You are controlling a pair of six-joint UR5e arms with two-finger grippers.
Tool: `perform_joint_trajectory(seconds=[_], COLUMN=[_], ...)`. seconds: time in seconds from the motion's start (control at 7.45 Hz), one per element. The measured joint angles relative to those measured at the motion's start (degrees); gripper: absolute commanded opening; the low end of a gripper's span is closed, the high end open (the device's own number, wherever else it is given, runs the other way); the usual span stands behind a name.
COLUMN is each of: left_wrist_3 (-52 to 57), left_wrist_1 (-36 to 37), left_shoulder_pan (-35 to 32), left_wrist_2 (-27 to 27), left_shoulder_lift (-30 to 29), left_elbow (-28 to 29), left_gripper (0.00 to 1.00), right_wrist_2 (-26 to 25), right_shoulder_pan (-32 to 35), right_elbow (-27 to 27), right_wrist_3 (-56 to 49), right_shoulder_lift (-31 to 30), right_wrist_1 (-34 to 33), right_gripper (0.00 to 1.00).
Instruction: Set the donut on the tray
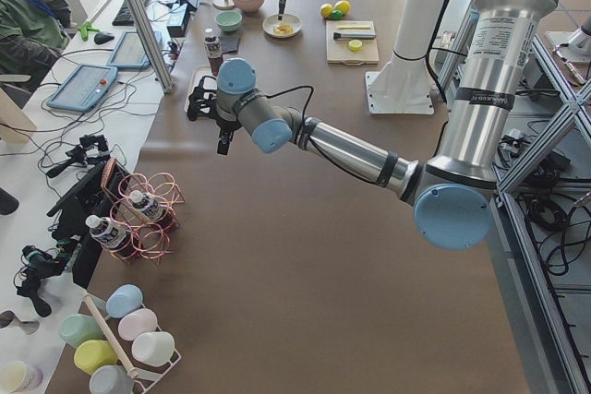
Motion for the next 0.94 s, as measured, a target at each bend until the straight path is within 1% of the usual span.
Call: perform_joint_trajectory(seconds=[0.67,0.94], left_wrist_3=[-0.32,-2.79], left_wrist_1=[-0.01,0.01], left_shoulder_pan=[0.0,0.0], left_wrist_2=[-0.11,-0.45], left_shoulder_lift=[-0.14,-0.55], left_elbow=[-0.19,-1.15], left_gripper=[0.99,0.99], right_wrist_2=[0.13,1.52], right_shoulder_pan=[0.02,-0.05], right_elbow=[3.26,8.34], right_wrist_3=[0.76,4.13], right_shoulder_lift=[-1.79,-1.28], right_wrist_1=[-0.22,-1.72], right_gripper=[0.0,0.0])
